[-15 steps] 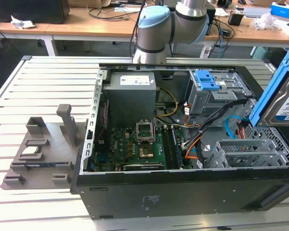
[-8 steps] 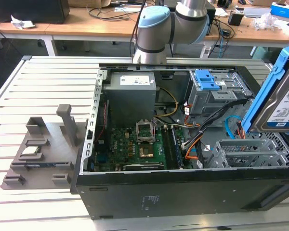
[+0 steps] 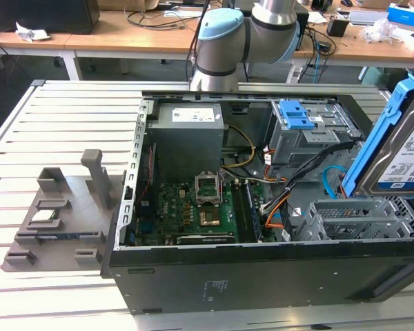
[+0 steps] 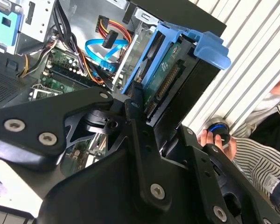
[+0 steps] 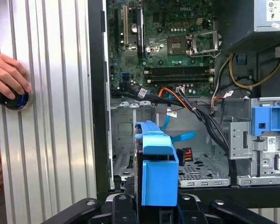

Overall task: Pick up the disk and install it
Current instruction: 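Pick up the disk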

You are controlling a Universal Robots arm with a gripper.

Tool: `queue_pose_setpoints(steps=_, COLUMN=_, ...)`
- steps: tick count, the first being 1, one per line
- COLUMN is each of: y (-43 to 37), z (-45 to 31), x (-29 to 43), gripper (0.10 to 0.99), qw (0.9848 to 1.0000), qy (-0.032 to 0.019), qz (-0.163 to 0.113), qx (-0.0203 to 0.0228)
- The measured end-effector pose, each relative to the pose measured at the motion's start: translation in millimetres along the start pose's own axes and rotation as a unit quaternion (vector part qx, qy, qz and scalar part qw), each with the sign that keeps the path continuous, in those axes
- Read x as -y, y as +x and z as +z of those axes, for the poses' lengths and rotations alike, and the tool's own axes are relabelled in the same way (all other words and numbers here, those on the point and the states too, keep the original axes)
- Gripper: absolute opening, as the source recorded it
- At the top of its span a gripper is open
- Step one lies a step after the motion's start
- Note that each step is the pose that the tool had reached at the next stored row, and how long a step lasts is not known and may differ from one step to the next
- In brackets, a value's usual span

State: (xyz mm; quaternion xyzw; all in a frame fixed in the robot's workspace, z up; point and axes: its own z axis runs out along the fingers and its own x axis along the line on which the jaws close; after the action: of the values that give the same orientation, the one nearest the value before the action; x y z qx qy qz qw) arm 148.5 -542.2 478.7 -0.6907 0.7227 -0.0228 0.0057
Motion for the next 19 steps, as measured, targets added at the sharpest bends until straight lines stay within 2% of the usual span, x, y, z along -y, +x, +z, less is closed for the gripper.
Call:
queue_pose_setpoints(steps=13, y=2.6, z=12.6, x=-0.6, gripper=0.357, qw=1.0, qy=0.0, qz=0.0, qx=-0.0001)
queue_pose_setpoints(steps=18, y=2.7, z=15.3, x=-6.4, gripper=0.357, qw=1.0, qy=0.0, qz=0.0, qx=0.0)
queue_pose_setpoints(steps=19, y=2.9, z=15.3, x=-8.5, gripper=0.357, qw=1.0, qy=-0.0001, qz=0.0, qx=0.0018)
